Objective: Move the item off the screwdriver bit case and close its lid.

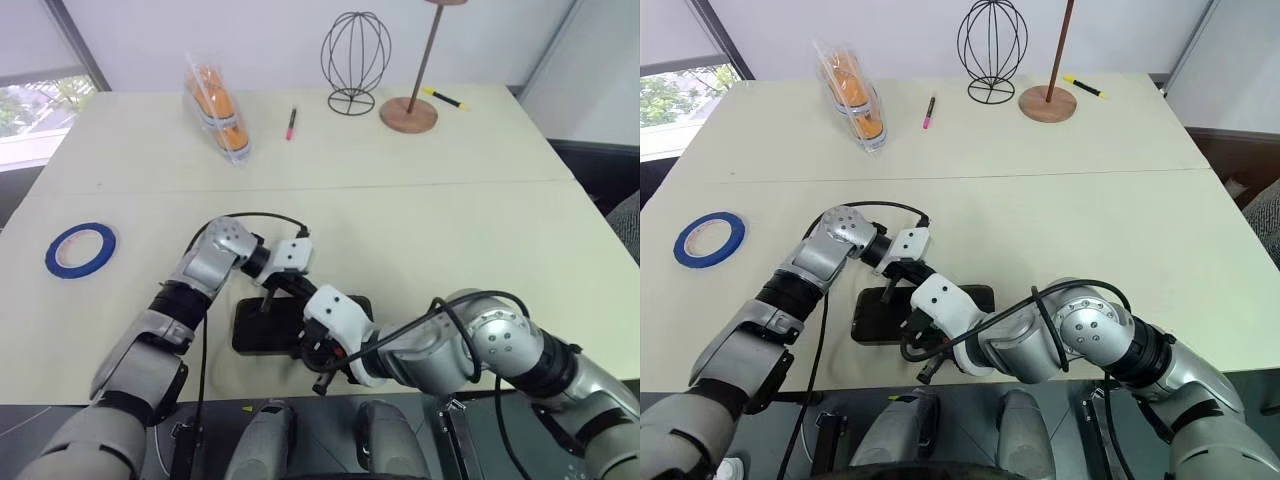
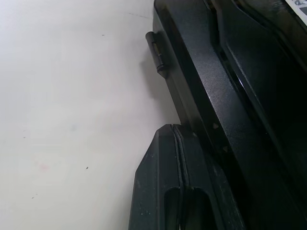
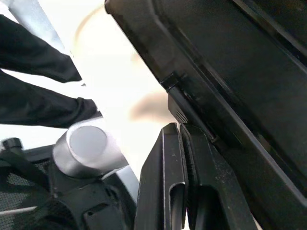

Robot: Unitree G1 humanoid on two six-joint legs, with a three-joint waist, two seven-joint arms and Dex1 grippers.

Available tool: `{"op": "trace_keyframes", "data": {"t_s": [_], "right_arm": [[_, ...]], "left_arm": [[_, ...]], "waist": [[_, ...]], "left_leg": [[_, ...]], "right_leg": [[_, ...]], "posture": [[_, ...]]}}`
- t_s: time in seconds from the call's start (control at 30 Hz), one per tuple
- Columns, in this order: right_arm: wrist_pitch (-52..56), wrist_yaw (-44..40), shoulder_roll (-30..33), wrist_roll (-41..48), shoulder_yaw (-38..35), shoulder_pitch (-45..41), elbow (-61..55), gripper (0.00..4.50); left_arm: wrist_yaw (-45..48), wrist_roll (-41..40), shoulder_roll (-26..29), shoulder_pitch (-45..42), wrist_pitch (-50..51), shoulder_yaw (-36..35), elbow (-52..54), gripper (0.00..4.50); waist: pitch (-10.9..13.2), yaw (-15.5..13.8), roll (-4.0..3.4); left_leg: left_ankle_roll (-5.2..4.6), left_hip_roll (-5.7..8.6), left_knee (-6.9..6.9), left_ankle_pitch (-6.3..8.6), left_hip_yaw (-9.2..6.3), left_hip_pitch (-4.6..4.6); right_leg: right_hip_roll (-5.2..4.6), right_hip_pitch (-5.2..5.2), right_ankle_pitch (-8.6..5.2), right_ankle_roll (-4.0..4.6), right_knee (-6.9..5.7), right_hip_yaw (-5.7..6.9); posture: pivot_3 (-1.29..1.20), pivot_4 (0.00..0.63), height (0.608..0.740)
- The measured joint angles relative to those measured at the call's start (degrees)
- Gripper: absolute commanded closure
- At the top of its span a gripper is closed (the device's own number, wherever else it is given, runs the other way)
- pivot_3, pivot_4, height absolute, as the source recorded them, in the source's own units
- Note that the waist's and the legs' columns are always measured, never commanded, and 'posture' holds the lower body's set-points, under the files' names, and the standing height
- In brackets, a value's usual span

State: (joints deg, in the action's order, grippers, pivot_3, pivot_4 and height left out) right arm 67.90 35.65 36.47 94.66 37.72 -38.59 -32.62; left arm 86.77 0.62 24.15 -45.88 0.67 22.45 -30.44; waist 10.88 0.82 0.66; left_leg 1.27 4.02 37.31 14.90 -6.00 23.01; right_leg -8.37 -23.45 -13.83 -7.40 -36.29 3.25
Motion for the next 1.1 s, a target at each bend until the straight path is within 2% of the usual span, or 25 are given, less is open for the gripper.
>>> {"op": "trace_keyframes", "data": {"t_s": [0.43, 0.73, 1.1], "right_arm": [[4.35, -10.87, -4.36, -21.96, 1.13, 0.06, -3.67, 4.43], [2.09, -18.44, -4.25, -39.78, 8.11, 0.94, -7.9, 4.43], [-1.3, -24.94, -3.75, -53.83, 13.78, 1.72, -9.14, 4.43]], "left_arm": [[-1.33, 0.7, -1.7, -3.35, -0.09, -0.95, -6.57, 4.5], [-1.33, 1.31, -0.87, -2.68, -0.24, -1.01, -4.97, 4.5], [-1.71, 1.79, 0.62, -0.98, 0.08, -1.2, -1.65, 4.5]], "waist": [[0.0, 0.15, 0.0], [0.0, 0.41, -0.01], [-0.01, 0.45, -0.01]], "left_leg": [[0.0, 0.0, 0.01, 0.0, 0.0, -0.01], [0.0, -0.03, 0.0, 0.0, -0.02, -0.05], [0.0, -0.09, -0.02, 0.0, -0.03, -0.08]], "right_leg": [[0.03, -0.01, 0.0, 0.0, -0.05, 0.0], [0.08, -0.01, 0.0, 0.0, -0.05, -0.02], [0.14, -0.01, 0.0, 0.01, -0.05, -0.02]], "posture": [[0.0, 0.15, 0.74], [0.0, 0.15, 0.74], [0.0, 0.15, 0.74]]}}
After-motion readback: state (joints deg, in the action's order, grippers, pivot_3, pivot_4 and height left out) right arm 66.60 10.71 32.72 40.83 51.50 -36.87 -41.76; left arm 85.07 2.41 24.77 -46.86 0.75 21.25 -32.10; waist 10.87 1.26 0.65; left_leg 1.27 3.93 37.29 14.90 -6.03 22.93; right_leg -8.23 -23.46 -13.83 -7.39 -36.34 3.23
